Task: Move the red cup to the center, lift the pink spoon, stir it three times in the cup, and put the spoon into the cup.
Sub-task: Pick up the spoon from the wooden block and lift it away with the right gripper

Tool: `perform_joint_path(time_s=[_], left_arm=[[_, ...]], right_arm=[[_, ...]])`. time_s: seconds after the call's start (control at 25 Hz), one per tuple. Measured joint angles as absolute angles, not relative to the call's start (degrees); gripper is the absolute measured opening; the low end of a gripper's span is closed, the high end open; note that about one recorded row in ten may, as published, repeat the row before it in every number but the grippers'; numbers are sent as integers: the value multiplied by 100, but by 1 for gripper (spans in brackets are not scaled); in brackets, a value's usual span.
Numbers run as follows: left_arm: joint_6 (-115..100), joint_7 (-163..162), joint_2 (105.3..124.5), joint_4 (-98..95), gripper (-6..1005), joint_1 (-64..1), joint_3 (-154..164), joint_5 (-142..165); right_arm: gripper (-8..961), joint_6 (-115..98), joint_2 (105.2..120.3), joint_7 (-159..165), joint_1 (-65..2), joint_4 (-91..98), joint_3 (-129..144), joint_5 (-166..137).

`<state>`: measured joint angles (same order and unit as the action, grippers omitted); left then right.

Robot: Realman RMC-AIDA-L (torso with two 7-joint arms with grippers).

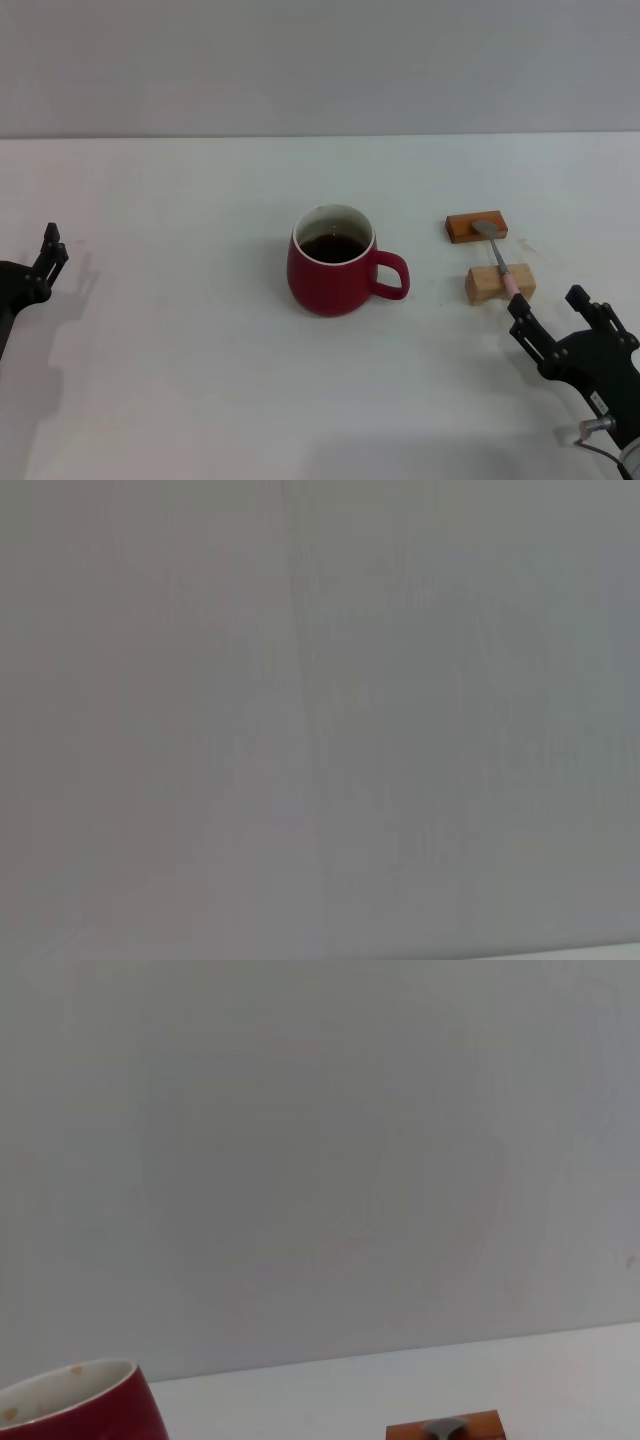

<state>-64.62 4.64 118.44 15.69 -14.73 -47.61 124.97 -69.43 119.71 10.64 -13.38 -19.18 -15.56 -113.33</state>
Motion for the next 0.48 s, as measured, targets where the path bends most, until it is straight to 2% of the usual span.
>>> perform_joint_path(time_s=[0.48], left_arm=[[-6462, 465, 11848, 1617, 844, -1488, -4780, 12498]], right_arm=[[790, -6429, 11961, 1064, -1679, -1898, -1587, -11320]])
